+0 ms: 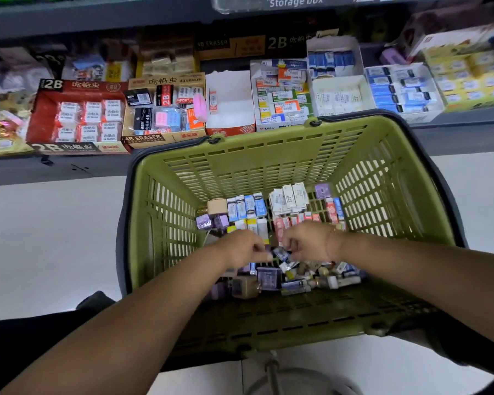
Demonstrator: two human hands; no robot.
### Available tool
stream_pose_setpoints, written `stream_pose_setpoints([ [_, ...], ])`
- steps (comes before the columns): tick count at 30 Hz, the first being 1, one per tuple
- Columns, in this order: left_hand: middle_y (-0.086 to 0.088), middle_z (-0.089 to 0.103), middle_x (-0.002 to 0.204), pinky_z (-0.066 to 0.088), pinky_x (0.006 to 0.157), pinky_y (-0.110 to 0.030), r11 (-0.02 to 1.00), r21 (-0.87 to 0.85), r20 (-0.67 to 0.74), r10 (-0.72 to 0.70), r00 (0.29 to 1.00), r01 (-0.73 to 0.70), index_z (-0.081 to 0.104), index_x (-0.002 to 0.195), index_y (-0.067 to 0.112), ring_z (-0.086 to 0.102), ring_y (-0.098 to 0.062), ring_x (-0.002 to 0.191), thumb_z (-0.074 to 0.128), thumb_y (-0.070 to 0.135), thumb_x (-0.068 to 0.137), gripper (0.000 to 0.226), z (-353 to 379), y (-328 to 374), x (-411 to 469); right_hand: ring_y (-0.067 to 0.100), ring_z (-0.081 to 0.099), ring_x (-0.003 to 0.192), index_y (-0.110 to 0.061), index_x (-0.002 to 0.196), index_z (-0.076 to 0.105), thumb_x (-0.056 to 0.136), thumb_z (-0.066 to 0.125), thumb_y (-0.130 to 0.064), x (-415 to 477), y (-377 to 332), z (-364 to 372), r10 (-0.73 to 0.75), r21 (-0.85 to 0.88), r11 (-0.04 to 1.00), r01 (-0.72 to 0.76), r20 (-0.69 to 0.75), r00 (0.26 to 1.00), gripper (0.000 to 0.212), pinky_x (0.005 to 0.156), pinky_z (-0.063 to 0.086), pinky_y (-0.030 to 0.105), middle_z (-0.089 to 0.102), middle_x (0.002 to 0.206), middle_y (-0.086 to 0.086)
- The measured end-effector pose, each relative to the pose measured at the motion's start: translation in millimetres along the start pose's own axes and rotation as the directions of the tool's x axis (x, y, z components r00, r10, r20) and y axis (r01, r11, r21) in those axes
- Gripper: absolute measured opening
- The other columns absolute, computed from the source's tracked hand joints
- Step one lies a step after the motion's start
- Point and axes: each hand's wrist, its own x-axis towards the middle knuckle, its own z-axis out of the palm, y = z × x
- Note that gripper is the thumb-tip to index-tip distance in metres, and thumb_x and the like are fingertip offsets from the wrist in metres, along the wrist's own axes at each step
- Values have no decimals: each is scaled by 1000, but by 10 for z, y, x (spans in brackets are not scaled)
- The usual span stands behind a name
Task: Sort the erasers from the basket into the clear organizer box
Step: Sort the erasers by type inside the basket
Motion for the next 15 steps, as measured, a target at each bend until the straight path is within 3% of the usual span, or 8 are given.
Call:
stream_pose_setpoints([
  [2,-4,63,120,46,85,-29,997,74,169,-26,985,14,64,119,18,57,-21,105,54,47,94,40,181,-66,-103,14,57,103,-18,119,60,85,69,-25,-39,-119,154,0,66,998,-15,219,976,36,82,46,20,60,113,-6],
  [4,-6,58,127,44,97,-34,991,132,227,-32,973,2,60,128,18,54,-24,115,50,45,96,43,294,-110,-163,22,54,115,-17,134,49,87,64,-36,-64,-209,258,-3,-55,998,22,325,946,53,95,45,29,54,130,2],
  [7,-5,63,116,44,93,-33,978,210,220,-41,975,-6,64,122,20,56,-23,108,47,47,97,40,342,-136,-209,29,49,121,-14,143,37,93,53,-45,-73,-256,323,14,-194,979,64,378,926,61,96,44,32,43,141,7],
  [11,-10,68,98,46,77,-33,957,284,202,-126,971,64,69,98,12,62,-26,92,43,55,96,51,358,-178,-240,31,50,116,-10,139,38,95,45,-47,-130,-220,351,116,-356,934,34,392,913,58,94,45,38,39,139,12],
  [15,-6,64,112,47,85,-33,938,341,164,-129,978,66,66,119,17,58,-26,103,39,58,95,54,348,-236,-274,29,51,113,-10,138,37,92,44,-58,-145,-221,356,145,-347,938,-9,367,919,67,85,44,34,43,136,11],
])
